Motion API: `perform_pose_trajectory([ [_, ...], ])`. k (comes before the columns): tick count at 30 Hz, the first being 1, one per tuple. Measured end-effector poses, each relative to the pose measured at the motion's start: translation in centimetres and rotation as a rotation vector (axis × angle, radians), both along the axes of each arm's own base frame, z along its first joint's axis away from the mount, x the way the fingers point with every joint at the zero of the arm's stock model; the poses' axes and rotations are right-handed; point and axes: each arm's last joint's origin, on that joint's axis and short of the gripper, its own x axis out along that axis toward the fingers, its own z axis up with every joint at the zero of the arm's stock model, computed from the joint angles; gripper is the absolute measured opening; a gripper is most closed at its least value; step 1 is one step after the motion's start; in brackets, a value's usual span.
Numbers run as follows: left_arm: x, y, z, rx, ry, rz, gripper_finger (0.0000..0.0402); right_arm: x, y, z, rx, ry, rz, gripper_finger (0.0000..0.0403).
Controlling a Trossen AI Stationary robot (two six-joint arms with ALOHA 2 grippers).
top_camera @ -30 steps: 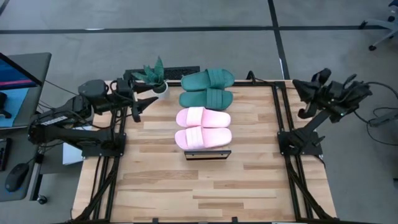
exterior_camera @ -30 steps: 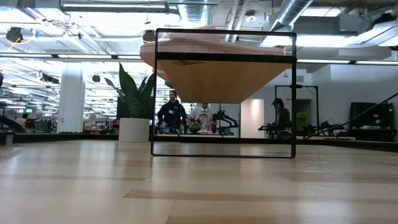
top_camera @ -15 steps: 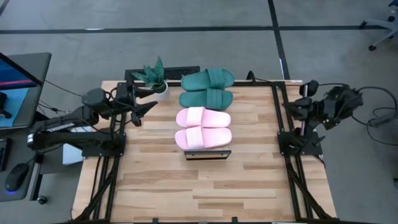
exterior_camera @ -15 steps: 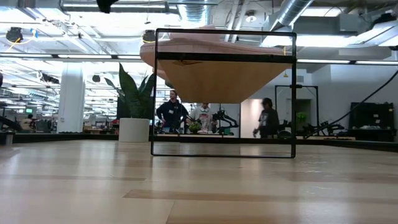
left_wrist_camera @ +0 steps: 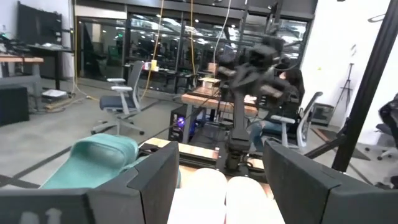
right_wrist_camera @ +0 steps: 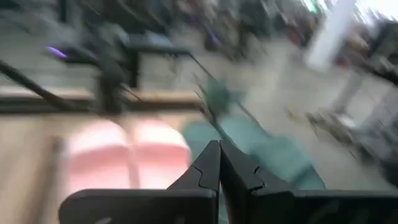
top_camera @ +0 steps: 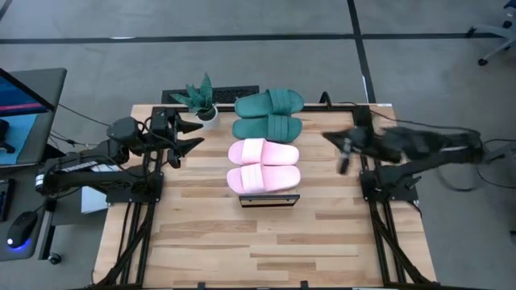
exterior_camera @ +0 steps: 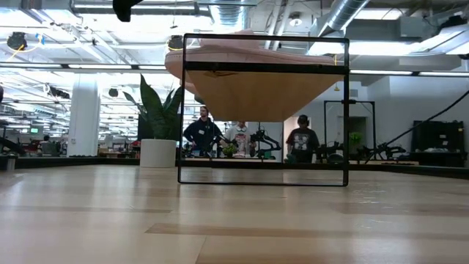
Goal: Pick and place slides into the shelf
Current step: Adjust the slippers on the shelf
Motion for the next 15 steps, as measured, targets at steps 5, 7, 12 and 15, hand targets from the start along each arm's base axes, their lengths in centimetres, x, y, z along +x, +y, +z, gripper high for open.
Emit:
perform_pose_trajectory([
  [5, 0.0, 0.0, 0.0, -0.006, -0.002, -0.004, 0.0220, 2.6, -5.3, 0.7, 0.082, 0.000, -0.164, 0.0000],
  [7, 0.0, 0.0, 0.0, -0.007, 0.000, -0.002, 0.0220, 3.0, -7.2, 1.4, 0.125, 0.007, -0.124, 0.0000],
  [12, 0.1, 0.0, -0.3, -0.006, 0.027, -0.004, 0.0220, 4.9, -11.7, 2.9, 0.202, 0.113, -0.026, 0.0000],
  [15, 0.1, 0.0, -0.5, 0.004, 0.048, -0.007, 0.0220, 6.3, -14.0, 3.2, 0.237, 0.208, 0.027, 0.0000],
])
